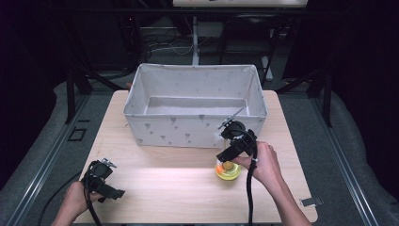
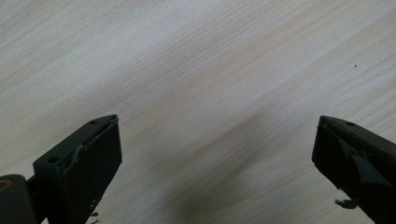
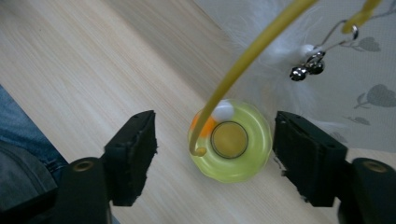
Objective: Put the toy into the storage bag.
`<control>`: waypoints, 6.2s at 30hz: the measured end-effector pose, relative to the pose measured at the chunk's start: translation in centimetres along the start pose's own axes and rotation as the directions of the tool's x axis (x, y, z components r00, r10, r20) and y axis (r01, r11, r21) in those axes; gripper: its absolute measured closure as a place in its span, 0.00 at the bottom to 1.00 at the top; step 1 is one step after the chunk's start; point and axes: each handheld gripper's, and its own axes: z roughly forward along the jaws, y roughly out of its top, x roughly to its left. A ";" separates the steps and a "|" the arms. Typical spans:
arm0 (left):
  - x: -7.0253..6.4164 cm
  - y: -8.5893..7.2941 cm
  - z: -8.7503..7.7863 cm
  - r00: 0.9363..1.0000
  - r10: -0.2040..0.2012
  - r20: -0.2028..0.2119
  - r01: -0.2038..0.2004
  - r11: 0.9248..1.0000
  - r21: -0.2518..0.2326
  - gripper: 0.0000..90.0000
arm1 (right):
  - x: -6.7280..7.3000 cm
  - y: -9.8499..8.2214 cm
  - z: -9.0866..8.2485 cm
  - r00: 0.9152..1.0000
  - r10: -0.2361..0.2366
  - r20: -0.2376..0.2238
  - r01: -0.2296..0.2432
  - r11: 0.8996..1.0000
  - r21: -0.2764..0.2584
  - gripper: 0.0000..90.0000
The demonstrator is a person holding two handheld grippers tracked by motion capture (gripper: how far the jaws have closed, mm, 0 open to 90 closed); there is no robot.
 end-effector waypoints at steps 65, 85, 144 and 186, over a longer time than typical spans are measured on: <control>-0.2 0.0 0.4 1.000 0.023 -0.006 -0.022 0.999 0.037 0.05 | 0.5 2.5 0.1 0.990 -0.107 -0.093 0.127 0.963 0.240 0.98; -0.2 0.1 0.4 0.999 0.032 -0.007 -0.032 0.999 0.022 0.03 | 0.3 3.0 -1.7 0.987 -0.131 -0.094 0.149 0.962 0.229 0.98; -0.1 0.2 0.5 0.999 0.041 -0.003 -0.041 0.999 0.000 0.00 | 0.9 5.9 -9.7 0.970 -0.230 -0.079 0.240 0.957 0.163 0.98; -0.3 0.3 0.5 0.999 0.050 0.006 -0.050 0.999 0.001 0.00 | 0.6 8.8 -16.1 0.965 -0.263 -0.011 0.263 0.960 0.099 0.98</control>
